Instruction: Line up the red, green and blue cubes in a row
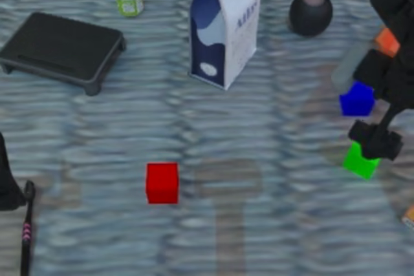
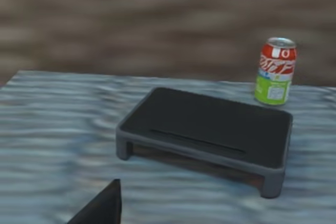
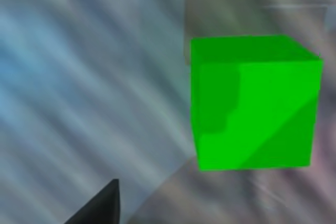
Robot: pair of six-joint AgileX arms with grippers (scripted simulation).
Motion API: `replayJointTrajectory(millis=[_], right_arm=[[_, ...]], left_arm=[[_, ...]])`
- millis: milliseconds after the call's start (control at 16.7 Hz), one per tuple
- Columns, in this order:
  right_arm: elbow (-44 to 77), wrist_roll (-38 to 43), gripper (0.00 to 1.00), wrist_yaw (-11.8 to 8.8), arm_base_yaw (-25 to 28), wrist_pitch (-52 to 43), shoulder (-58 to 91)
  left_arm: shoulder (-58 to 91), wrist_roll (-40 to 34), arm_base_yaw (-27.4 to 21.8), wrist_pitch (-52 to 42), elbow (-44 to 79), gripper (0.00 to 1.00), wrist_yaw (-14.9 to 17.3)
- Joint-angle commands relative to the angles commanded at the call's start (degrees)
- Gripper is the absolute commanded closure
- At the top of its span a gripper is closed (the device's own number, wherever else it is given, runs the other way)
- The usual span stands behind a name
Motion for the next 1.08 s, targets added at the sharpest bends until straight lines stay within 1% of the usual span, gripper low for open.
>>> replayJointTrajectory(millis=[180, 600, 720, 960, 1080], right_arm=[[3.1, -1.3, 0.0, 0.0, 0.5, -1.8, 3.5], [2.6, -1.4, 0.0, 0.0, 0.4, -0.9, 4.1], [0.5, -1.4, 0.0, 0.0, 0.5, 2.4, 5.3], [-5.0, -1.2, 0.0, 0.0, 0.6, 12.1, 8.9], [-6.7, -1.2, 0.0, 0.0, 0.6, 14.6, 10.1]], left_arm=[[-3.2, 2.3, 0.5, 2.6, -1.9, 0.0, 0.2], [-3.3, 2.5, 0.6, 2.7, -2.0, 0.0, 0.2], [-3.3, 2.5, 0.6, 2.7, -2.0, 0.0, 0.2], [-3.3, 2.5, 0.6, 2.7, -2.0, 0.0, 0.2], [-3.3, 2.5, 0.6, 2.7, -2.0, 0.0, 0.2]])
